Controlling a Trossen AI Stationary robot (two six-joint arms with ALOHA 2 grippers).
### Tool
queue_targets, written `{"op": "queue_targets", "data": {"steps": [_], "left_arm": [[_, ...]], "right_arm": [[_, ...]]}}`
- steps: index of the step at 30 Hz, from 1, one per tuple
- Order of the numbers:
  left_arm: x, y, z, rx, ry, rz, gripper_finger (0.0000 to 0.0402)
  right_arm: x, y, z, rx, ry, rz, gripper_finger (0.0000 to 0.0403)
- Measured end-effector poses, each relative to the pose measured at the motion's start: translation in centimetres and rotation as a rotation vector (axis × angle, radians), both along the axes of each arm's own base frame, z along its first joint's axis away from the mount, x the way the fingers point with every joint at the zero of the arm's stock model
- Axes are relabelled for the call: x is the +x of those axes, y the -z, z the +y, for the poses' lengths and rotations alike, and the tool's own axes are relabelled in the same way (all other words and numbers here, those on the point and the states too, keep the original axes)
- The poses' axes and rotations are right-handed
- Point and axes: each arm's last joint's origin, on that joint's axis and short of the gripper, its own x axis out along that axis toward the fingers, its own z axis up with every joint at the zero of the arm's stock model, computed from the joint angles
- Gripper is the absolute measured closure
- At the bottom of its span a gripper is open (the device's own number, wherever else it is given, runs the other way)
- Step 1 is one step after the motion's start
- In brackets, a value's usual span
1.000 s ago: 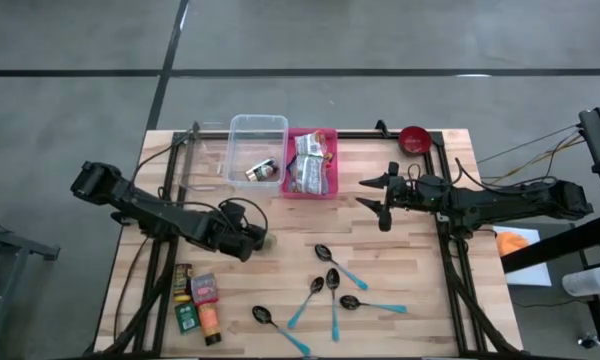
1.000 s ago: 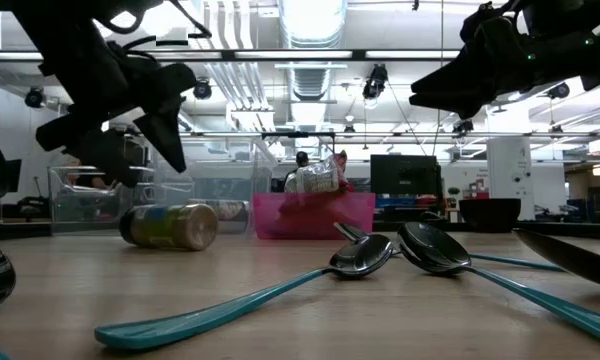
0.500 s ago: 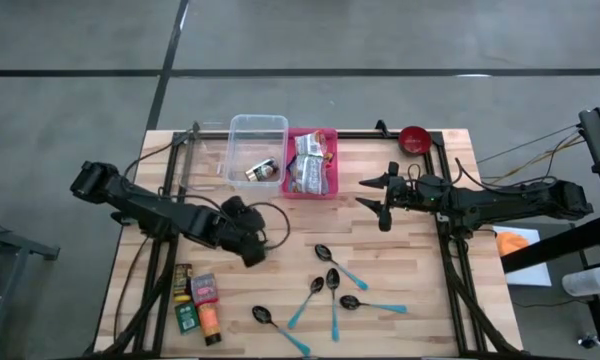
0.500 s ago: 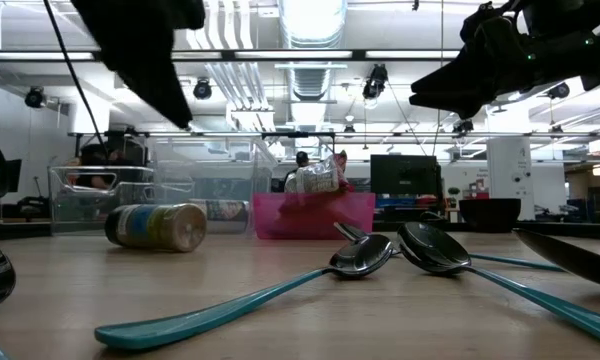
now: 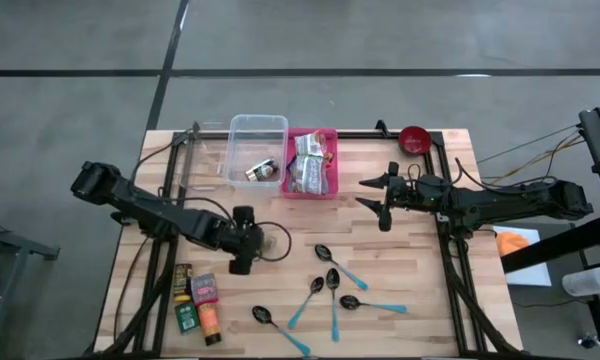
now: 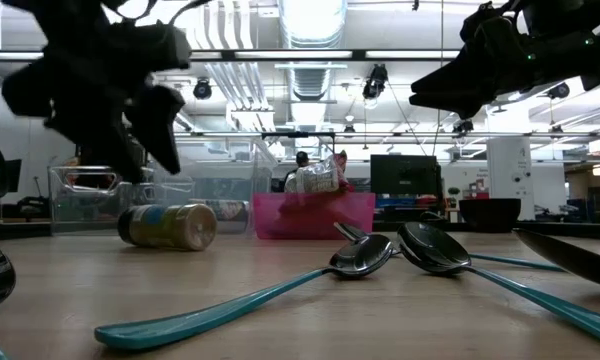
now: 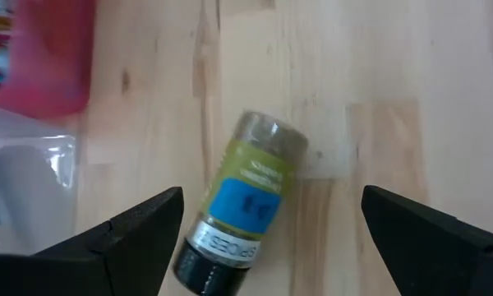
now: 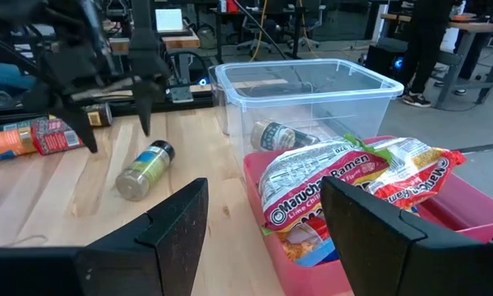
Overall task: Pick & Place Food Item
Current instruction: Put the green seasoning bottle into the right transparent bin
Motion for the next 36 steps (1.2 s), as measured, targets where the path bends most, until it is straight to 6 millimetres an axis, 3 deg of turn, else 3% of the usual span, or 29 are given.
{"op": "queue_targets", "data": {"steps": [13,20,36], "left_arm": [[-0.7,4.5,4.5,-0.085,-0.073,-0.082,0.0029],[-1.1,5.4,5.5,-0.126,-0.093,-0.091,0.0037],[-1.1,5.4,5.4,-0.132,-0.098,-0.095,0.0191]], "right_arm": [[0.0,0.0,0.0,0.001,0.0,-0.001,0.0168],[0.0,0.0,0.0,0.0,0.0,0.0,0.0168],[0.0,0.0,0.0,0.002,0.0,-0.001,0.0168]]}}
